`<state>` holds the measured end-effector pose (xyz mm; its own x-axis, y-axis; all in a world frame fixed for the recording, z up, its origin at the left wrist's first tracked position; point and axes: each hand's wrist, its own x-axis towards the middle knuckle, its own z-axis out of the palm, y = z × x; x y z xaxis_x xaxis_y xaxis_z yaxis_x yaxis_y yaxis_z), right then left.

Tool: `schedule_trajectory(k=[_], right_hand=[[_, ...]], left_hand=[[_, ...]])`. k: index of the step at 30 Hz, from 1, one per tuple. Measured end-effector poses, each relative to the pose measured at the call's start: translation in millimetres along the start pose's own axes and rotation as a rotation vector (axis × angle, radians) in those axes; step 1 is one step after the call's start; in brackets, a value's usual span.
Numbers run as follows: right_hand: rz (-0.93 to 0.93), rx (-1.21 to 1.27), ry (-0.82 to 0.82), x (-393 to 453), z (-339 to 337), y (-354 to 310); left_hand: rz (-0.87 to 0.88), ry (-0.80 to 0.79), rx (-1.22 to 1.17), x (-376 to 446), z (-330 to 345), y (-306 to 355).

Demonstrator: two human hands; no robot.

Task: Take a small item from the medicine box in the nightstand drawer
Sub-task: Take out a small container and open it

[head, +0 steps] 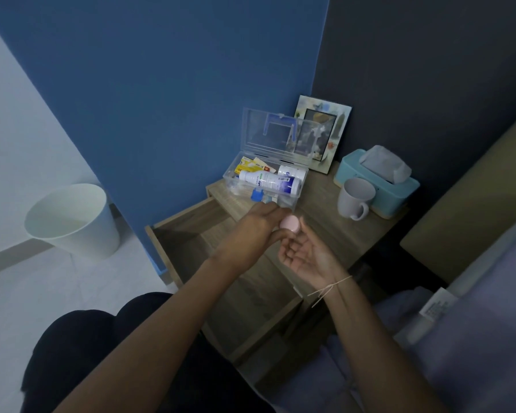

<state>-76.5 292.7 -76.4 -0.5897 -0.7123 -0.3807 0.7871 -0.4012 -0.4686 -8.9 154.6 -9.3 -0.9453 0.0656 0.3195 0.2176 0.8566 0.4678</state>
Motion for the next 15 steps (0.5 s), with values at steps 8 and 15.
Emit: schedule_trajectory(k=[8,15], right_hand=[[-0.082,-0.037,-0.033,-7,12,-2],[-0.083,-0.067,-0.068,-4,13,-4]], left_hand=[[-0.078,0.012,0.076,1,1,3],[0.038,-0.101,-0.134,9,-13,4]])
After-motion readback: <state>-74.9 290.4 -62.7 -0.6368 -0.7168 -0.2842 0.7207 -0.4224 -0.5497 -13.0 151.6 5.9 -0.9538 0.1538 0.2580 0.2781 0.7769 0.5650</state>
